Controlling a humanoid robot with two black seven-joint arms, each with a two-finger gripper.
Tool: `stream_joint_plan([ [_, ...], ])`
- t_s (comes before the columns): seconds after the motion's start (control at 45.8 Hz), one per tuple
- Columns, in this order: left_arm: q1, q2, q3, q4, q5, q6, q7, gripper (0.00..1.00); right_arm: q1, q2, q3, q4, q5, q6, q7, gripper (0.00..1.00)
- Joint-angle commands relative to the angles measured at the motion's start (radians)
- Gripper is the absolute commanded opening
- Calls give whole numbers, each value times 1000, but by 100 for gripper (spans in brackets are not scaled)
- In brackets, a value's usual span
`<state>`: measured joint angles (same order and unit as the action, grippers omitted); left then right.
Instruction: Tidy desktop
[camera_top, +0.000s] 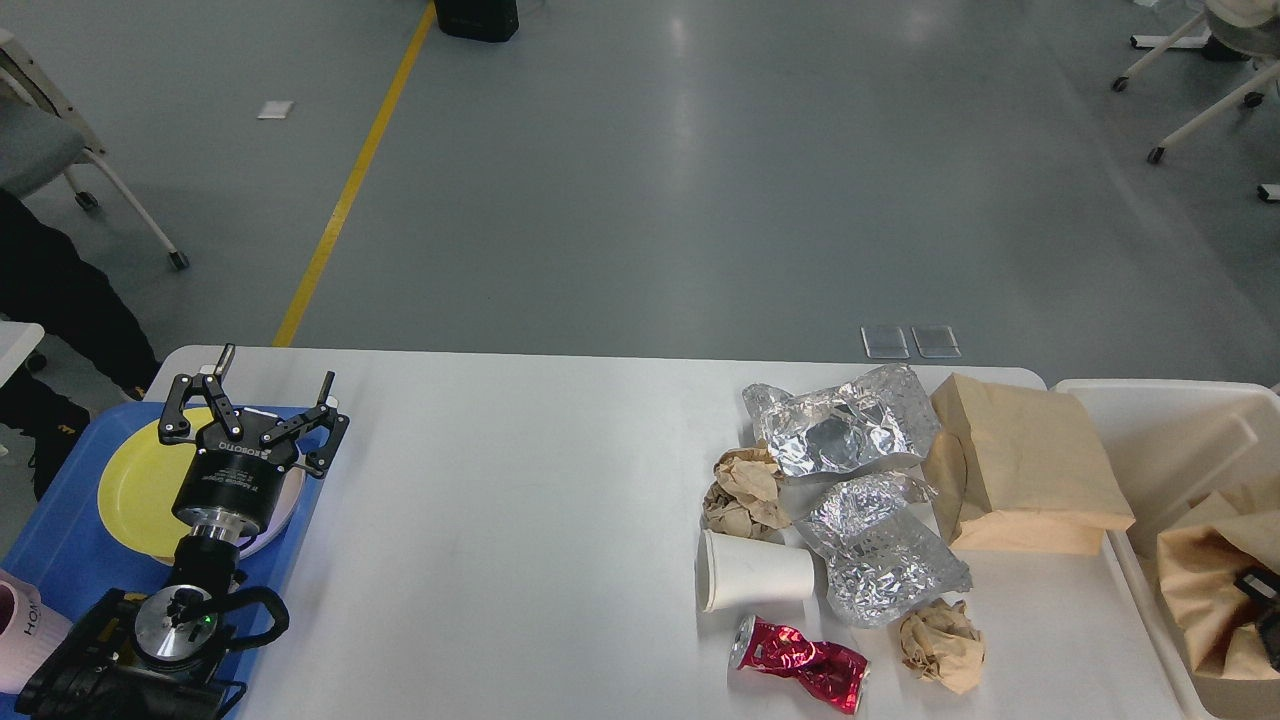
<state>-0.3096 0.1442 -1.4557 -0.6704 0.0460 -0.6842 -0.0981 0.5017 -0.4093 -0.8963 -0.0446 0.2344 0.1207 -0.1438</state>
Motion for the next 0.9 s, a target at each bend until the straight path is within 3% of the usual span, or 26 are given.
stream_joint_plan([
  [0.0, 0, 0, 0, 0, 0, 0, 0, 97, -14, 12, 2, -3, 0, -13, 0, 0],
  [0.24, 1, 0, 0, 0, 0, -1, -2, 97, -35, 6, 42, -3, 0, -45, 1, 0],
  [0.262, 0, 0, 0, 0, 0, 0, -2, 97, -35, 6, 46, -3, 0, -59, 1, 5],
  [0.349, 0, 0, 0, 0, 0, 0, 0, 97, -40, 10, 53, 0, 0, -121, 3, 43],
  [0.459, 0, 0, 0, 0, 0, 0, 0, 97, -55, 18, 53, 5, 0, -138, 3, 55],
  [0.633, 0, 0, 0, 0, 0, -1, 0, 97, -57, 20, 51, 8, 0, -138, 4, 98],
  [0.874, 0, 0, 0, 0, 0, 0, 0, 97, -55, 18, 53, 12, 0, -138, 3, 100],
])
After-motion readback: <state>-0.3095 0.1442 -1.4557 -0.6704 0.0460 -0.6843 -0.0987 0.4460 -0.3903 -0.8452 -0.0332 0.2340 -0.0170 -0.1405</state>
